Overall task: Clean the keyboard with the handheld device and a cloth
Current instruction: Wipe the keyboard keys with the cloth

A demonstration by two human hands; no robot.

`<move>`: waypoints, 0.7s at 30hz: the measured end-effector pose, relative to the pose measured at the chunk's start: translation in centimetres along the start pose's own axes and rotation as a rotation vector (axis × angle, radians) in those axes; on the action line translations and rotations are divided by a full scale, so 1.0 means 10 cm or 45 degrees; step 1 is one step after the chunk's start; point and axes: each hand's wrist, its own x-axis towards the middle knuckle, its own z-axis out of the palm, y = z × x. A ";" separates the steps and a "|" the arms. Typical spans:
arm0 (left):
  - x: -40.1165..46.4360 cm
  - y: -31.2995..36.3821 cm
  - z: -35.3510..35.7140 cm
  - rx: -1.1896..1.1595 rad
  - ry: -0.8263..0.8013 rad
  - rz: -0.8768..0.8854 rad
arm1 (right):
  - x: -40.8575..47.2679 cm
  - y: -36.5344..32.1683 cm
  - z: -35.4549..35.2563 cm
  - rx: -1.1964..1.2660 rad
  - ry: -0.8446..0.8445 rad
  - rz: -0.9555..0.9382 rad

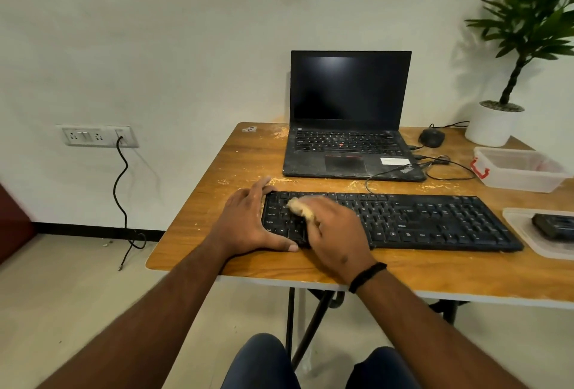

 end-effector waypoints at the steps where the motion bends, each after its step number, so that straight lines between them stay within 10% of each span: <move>1: 0.00 0.00 0.00 0.004 -0.001 -0.005 | 0.08 0.02 0.00 -0.062 0.020 0.086; 8: 0.04 -0.06 0.03 0.033 0.016 0.011 | 0.16 -0.31 -0.05 -0.254 -0.349 0.011; 16: 0.02 -0.03 0.02 0.022 0.006 -0.011 | 0.53 -0.08 -0.06 -0.268 -0.224 0.321; 21: 0.00 0.00 0.01 0.026 0.026 0.010 | 0.40 -0.31 0.09 -0.258 -0.273 0.110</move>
